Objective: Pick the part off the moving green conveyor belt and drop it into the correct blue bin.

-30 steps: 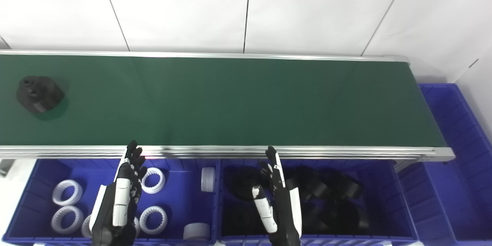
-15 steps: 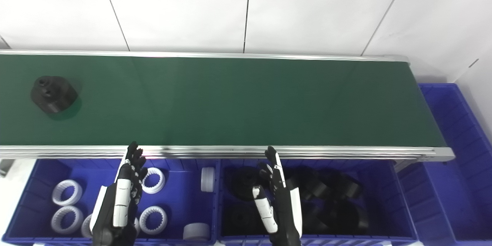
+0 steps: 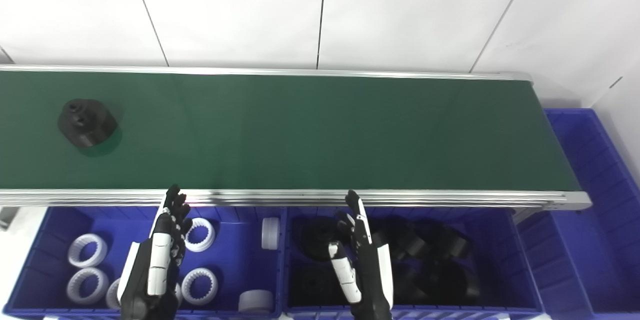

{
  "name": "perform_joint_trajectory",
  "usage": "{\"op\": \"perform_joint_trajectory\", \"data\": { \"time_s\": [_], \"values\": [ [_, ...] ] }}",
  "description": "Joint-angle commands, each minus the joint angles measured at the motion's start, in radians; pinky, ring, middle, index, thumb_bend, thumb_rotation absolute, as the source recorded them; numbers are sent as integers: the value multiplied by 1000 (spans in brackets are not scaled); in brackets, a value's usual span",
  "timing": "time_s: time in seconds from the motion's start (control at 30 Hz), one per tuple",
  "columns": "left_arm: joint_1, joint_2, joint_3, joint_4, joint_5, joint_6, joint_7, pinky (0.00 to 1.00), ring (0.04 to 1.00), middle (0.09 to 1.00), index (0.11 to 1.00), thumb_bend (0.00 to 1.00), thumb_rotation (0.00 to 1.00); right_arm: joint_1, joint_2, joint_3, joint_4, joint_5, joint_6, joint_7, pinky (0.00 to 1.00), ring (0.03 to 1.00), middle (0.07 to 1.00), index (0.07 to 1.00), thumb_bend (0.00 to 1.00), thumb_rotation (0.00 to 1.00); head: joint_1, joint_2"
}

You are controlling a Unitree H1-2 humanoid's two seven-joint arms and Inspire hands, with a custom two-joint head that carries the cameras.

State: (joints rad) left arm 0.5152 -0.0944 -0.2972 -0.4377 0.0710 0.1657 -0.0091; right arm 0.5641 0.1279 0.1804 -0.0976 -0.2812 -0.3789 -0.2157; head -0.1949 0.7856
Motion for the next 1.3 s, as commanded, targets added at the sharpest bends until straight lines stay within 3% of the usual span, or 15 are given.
{"op": "perform_joint_trajectory", "data": {
  "time_s": [0.0,0.17,0.27,0.47,0.83,1.27],
  "values": [
    [9,-30,-24,4,-8,-34,3,1000,1000,1000,1000,601,964,-2,-4,-3,3,2,-37,0,834,871,956,976,745,1000,12,-18],
    [8,-30,-32,63,3,-86,8,1000,1000,1000,1000,581,972,-8,-18,-13,53,17,-68,-6,832,880,963,983,729,1000,63,-96],
    [2,-31,-39,95,22,-109,15,1000,1000,1000,1000,604,985,-18,-24,-22,86,24,-85,-14,830,878,956,987,769,1000,95,-129],
    [-8,-42,-46,140,45,-151,32,1000,993,1000,1000,597,971,-30,-36,-31,110,32,-88,-18,832,886,968,992,811,1000,118,-160],
    [-13,-46,-44,179,56,-183,46,1000,979,1000,1000,572,981,-43,-55,-21,139,33,-91,-34,837,889,972,995,775,1000,118,-192],
    [-27,-36,-30,232,21,-218,33,1000,990,1000,1000,582,982,-64,-74,14,185,54,-91,-71,863,906,985,1000,746,1000,102,-272]
  ]
}}
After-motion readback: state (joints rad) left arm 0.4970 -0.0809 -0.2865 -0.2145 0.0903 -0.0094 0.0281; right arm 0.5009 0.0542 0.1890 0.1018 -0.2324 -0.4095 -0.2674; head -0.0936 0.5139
